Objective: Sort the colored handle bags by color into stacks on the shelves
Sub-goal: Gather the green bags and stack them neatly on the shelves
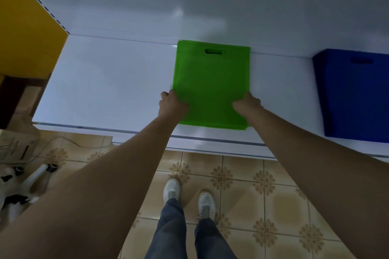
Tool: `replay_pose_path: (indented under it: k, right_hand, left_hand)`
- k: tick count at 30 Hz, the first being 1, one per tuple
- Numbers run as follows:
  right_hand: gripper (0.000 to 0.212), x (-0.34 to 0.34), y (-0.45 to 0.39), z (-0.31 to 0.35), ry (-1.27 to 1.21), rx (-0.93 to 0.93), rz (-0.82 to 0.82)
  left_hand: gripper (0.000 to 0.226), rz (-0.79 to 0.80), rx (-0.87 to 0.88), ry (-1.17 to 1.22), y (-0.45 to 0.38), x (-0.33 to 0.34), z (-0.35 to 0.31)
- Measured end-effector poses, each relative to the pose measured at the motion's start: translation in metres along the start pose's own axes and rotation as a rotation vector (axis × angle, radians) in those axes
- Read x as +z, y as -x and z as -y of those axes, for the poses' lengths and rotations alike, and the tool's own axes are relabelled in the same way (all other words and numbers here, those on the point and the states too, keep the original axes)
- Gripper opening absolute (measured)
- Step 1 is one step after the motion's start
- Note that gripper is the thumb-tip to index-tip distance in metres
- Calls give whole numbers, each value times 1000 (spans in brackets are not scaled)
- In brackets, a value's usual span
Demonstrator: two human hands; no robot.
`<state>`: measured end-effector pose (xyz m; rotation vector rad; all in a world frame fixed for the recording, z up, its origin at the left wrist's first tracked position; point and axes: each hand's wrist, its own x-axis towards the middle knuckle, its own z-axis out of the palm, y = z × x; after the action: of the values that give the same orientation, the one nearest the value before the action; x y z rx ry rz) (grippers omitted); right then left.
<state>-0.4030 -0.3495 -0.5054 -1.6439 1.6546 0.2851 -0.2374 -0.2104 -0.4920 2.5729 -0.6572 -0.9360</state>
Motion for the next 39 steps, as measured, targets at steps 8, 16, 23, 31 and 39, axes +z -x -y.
replay_pose_path:
  k: [8,16,23,31,39]
  right_hand:
    - [63,0,-6,-8,13,-152,13]
    - [65,-31,30,36,189,-297,-174]
    - [66,-33,112,133,209,-728,-282]
    - [64,0,270,199,284,-1191,-188]
    - [57,32,427,222,472,-1632,-208]
  left_hand:
    - [38,69,61,-181,0,1,8]
    - [52,-113,183,-44,66,-20,17]
    - [59,-263,208,83,159,-51,62]
    - [61,-442,186,143,249,-137,124]
    - [60,-546,233,194,319,-209,196]
